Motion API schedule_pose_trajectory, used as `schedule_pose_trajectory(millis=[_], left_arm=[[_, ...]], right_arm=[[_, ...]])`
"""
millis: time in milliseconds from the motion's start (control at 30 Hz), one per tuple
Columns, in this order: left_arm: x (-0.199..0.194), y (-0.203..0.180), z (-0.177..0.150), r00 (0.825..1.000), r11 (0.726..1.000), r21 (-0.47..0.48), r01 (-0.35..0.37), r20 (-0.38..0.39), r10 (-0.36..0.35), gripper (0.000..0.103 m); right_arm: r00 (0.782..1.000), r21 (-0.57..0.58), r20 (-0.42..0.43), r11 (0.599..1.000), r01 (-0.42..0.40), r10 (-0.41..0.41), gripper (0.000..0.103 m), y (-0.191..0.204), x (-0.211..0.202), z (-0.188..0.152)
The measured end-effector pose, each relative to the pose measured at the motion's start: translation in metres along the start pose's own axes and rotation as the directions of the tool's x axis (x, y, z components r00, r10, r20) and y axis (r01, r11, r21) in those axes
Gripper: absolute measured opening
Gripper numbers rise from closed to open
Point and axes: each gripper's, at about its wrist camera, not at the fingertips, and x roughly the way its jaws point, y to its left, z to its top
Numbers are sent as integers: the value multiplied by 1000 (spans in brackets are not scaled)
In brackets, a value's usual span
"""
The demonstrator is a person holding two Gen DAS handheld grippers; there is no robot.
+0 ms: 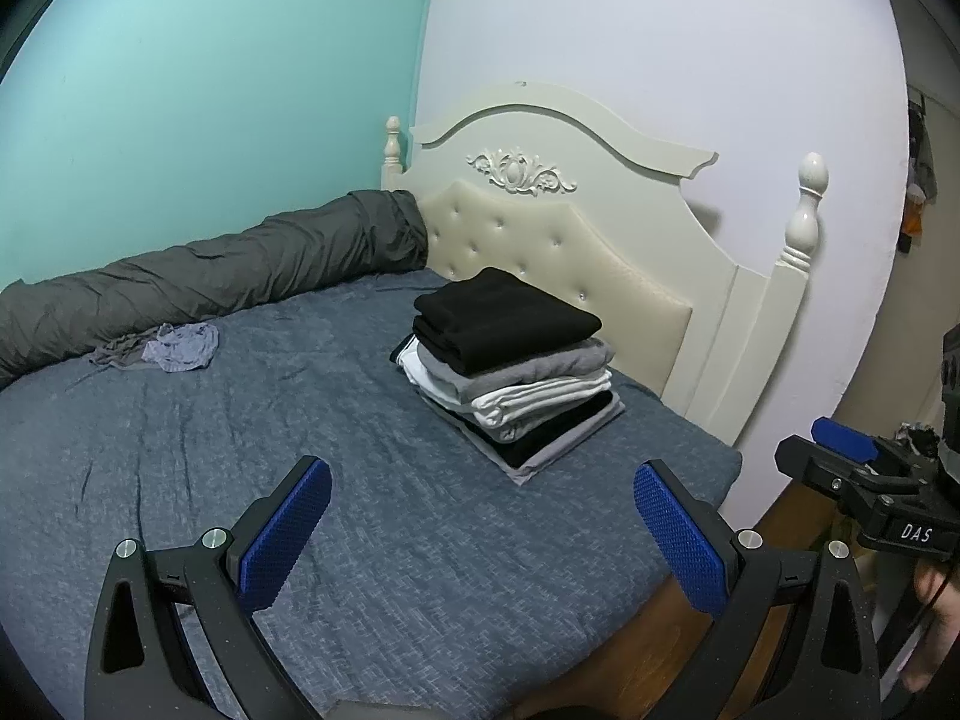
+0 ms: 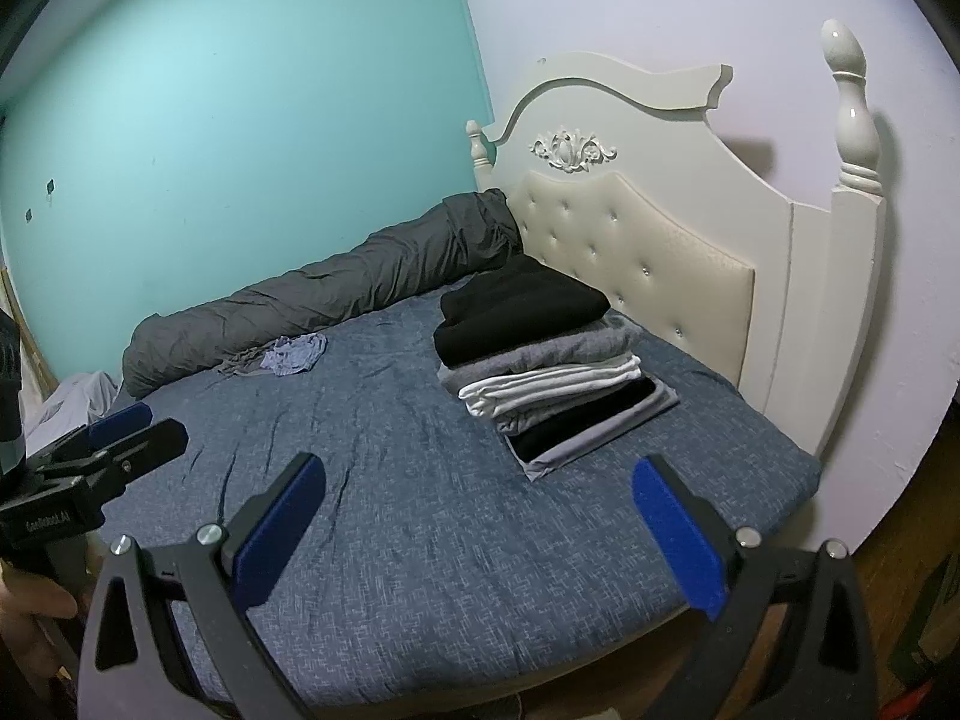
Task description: Fold clothes
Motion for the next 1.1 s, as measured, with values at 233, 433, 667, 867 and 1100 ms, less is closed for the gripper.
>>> schedule_pose_trajectory(millis=[233,433,667,867,1100], left_arm=[[-1,1,0,1000,1000,-2,0,8,0,103],[-2,0,-1,1000,1000,3,-1,12,1,103],[-2,1,-2,1000,1000,3,-2,11,1,103],[-1,0,-2,1000,1000,8,-5,12,4,103],[1,0,-2,1000,1000,0,-3,5,3,103]], right_arm=[[1000,0,0,1000,1,-1,102,0,0,0],[1000,-1,0,1000,1,-1,102,0,1,-1],[1000,3,-4,1000,0,0,102,-2,3,-1],[1000,4,-4,1000,-1,1,102,-1,2,-1],[1000,3,-2,1000,-1,1,102,-1,1,0]])
